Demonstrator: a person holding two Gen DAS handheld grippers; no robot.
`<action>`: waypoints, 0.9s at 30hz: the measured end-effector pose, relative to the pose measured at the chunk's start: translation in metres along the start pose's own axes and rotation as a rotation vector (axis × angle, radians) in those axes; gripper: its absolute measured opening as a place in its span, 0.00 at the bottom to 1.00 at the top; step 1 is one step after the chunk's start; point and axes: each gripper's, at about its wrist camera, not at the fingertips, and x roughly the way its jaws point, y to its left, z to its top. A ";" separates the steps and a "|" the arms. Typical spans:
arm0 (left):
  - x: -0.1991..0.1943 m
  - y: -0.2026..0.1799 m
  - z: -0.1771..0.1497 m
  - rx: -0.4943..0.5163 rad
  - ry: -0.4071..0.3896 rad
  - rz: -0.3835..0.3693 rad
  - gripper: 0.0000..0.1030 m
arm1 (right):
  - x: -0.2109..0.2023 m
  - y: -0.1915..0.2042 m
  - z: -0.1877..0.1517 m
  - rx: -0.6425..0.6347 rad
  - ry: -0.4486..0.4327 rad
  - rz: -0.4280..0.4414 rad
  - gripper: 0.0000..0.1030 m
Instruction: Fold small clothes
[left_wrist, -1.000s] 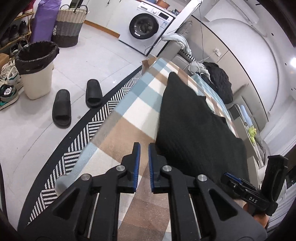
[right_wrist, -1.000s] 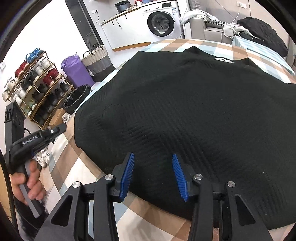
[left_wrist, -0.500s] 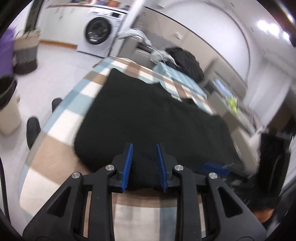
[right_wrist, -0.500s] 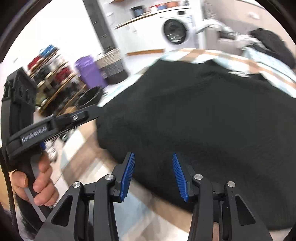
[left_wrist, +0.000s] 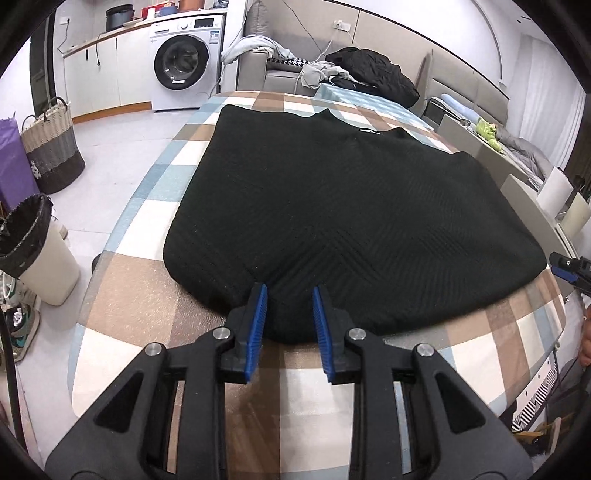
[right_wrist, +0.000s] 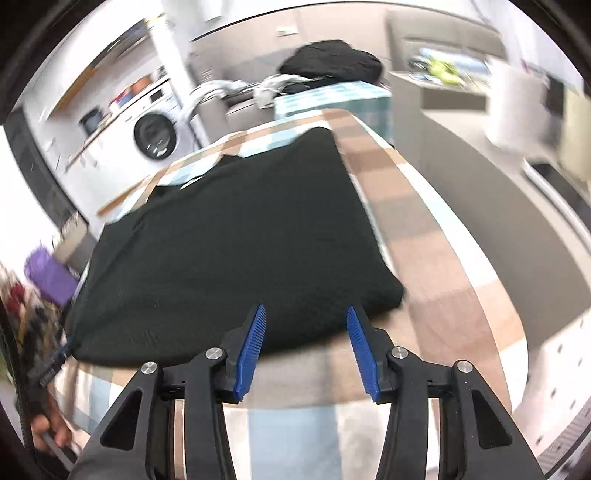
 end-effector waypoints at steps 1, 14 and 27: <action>0.000 0.000 0.000 -0.007 0.000 -0.001 0.22 | 0.002 -0.005 -0.001 0.031 0.005 0.023 0.52; -0.007 0.030 0.005 -0.258 -0.008 -0.071 0.23 | 0.032 -0.044 0.008 0.322 -0.042 0.073 0.38; -0.015 0.040 0.002 -0.318 -0.009 -0.054 0.24 | 0.002 -0.041 0.005 0.215 -0.078 0.000 0.33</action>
